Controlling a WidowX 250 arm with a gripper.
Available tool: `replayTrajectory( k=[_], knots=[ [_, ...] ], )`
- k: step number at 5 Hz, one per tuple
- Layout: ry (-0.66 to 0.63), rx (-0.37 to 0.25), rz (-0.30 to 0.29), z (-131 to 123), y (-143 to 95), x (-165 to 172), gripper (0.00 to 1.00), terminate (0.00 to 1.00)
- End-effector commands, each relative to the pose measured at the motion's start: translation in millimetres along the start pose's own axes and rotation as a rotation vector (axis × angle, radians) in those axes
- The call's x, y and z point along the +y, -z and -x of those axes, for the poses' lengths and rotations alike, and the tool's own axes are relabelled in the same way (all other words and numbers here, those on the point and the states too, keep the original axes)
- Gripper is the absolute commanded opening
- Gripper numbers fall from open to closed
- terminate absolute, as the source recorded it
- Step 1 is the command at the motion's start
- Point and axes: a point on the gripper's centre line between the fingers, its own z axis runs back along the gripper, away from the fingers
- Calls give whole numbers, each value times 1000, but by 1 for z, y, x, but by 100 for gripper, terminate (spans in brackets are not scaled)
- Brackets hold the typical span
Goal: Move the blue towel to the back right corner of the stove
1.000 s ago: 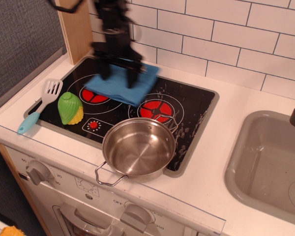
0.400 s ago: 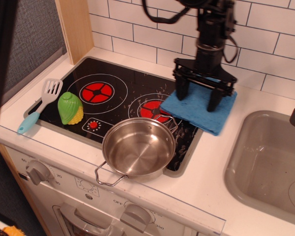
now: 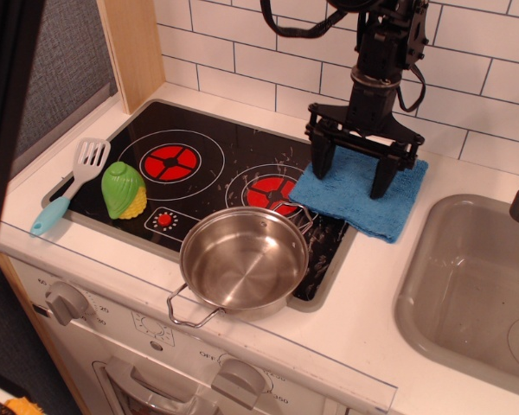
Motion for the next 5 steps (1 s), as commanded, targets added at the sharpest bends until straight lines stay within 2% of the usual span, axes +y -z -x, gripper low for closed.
replayTrajectory(
  k=[1, 2, 3, 5],
  knots=[
    [39, -160, 7, 6, -86, 2, 100, 0],
    [67, -147, 45, 18, -87, -1, 100, 0],
    [76, -121, 54, 27, -86, 0, 100, 0],
    [76, -121, 54, 27, -86, 0, 100, 0]
  ],
)
